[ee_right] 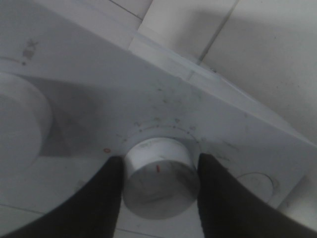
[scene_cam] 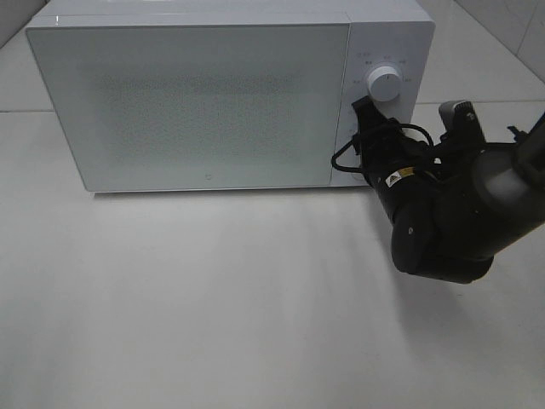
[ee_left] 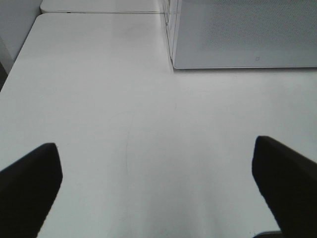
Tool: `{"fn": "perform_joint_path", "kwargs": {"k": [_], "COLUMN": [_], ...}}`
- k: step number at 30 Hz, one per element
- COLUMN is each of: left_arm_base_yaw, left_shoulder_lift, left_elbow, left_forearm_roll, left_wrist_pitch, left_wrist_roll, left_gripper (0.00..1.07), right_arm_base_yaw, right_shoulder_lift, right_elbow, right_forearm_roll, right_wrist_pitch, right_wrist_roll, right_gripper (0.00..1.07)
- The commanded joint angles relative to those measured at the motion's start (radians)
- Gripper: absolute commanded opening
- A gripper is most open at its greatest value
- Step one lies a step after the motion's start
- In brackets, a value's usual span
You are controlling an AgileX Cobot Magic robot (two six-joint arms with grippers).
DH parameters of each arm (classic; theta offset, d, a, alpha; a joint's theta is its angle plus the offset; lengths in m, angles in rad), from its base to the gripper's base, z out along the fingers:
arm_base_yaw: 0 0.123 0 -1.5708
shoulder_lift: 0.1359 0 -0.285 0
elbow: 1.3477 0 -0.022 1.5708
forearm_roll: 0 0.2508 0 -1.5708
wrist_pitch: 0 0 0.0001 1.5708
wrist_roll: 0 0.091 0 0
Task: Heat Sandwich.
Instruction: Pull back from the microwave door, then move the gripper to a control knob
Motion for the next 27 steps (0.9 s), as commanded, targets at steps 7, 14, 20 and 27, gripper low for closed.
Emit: {"fn": "perform_joint_path", "kwargs": {"k": [7,14,20,27], "left_arm_base_yaw": [0.002,0.002,0.002,0.002], "left_shoulder_lift": [-0.030,-0.030,-0.030,-0.030], "left_elbow": [0.003,0.003,0.003,0.003], "left_forearm_roll": [-0.001,-0.001,-0.001,-0.001], "left_wrist_pitch": [-0.005,-0.005,-0.005,-0.005], "left_wrist_roll": [-0.002,-0.002,-0.002,-0.002], "left_gripper": [1.01,1.01,1.01,1.01], "right_arm_base_yaw": [0.000,0.000,0.000,0.000], "right_shoulder_lift": [-0.006,-0.006,-0.006,-0.006], "right_elbow": [-0.013,-0.013,-0.013,-0.013], "right_forearm_roll": [-0.044,-0.044,-0.044,-0.044], "right_wrist_pitch": [-0.053,-0.053,-0.053,-0.056], "right_wrist_roll": [0.270,0.452,0.540,0.670], "right_gripper": [0.21,0.21,0.21,0.22]}}
